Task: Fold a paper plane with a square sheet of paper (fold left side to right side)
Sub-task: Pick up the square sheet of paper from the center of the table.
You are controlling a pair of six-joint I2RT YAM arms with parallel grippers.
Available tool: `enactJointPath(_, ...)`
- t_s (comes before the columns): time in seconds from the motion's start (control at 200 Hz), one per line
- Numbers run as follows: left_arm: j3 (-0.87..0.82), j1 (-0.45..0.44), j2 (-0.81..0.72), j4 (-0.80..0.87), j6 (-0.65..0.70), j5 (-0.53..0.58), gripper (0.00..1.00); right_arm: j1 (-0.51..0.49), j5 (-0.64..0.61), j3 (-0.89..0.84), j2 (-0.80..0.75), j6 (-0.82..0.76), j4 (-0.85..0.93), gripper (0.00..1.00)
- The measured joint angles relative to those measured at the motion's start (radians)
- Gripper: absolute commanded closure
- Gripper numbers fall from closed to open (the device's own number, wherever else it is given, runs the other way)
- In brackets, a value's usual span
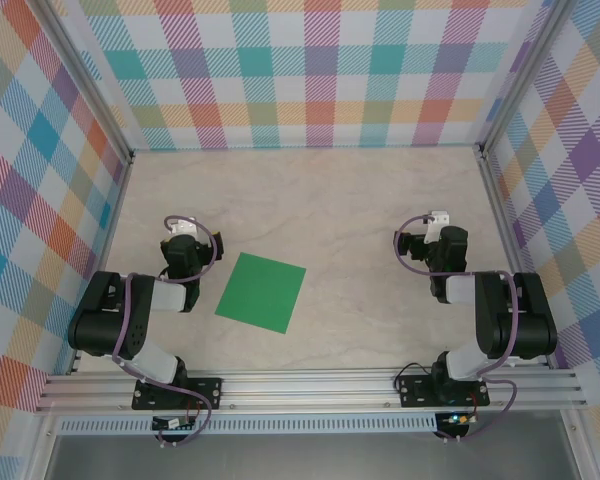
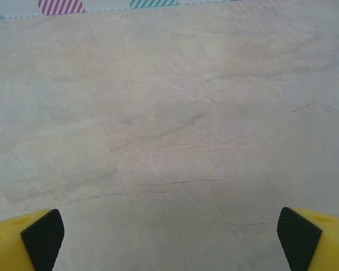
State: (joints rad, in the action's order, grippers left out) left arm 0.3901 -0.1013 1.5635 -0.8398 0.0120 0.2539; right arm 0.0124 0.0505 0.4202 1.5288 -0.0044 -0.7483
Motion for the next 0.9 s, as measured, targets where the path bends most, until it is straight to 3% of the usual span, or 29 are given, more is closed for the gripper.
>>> enactJointPath(0.905, -0.011, -0.002, -0.038, 0.02, -0.016, 0.024, 0.0, 0.0, -0.009, 0.009, -0.012, 0.011, 0.041, 0.0)
